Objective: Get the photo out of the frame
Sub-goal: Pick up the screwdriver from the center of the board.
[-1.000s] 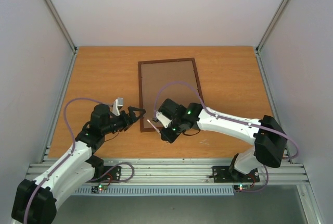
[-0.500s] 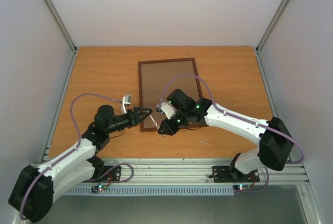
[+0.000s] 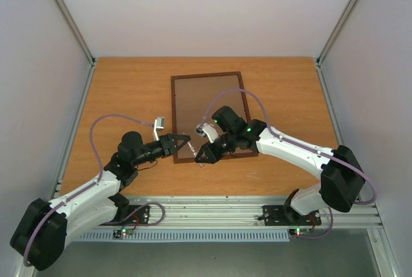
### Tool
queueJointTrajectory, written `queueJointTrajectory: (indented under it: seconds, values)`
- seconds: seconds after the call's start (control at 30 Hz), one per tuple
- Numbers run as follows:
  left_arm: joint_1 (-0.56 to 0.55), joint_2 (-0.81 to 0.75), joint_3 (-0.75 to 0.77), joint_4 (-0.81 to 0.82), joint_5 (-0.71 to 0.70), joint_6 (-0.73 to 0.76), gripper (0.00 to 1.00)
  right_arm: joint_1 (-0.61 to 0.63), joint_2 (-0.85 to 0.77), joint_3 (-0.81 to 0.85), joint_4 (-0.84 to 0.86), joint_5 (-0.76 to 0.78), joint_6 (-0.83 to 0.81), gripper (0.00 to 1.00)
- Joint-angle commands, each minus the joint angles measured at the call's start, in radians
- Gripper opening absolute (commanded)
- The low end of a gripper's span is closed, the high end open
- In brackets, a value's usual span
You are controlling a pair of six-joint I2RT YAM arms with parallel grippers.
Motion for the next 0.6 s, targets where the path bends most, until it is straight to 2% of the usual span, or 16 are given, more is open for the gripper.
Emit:
queueJointTrajectory:
  seconds: [0.0,0.13,0.4,0.57]
  values:
    - [-0.005,-0.002,-0.010,0.096,0.018,0.017,0.30,-0.017,-0.027,-0.015,0.036,-0.062,0.022,0.01]
    - [-0.006,0.002,-0.007,0.100,0.023,0.017,0.22,-0.021,-0.023,-0.018,0.048,-0.081,0.031,0.01]
    - [-0.011,0.035,-0.003,0.118,0.039,0.024,0.21,-0.023,-0.011,-0.009,0.052,-0.084,0.035,0.01]
    - [-0.012,0.046,-0.011,0.154,0.028,0.008,0.01,-0.023,-0.005,-0.004,0.050,-0.075,0.036,0.01]
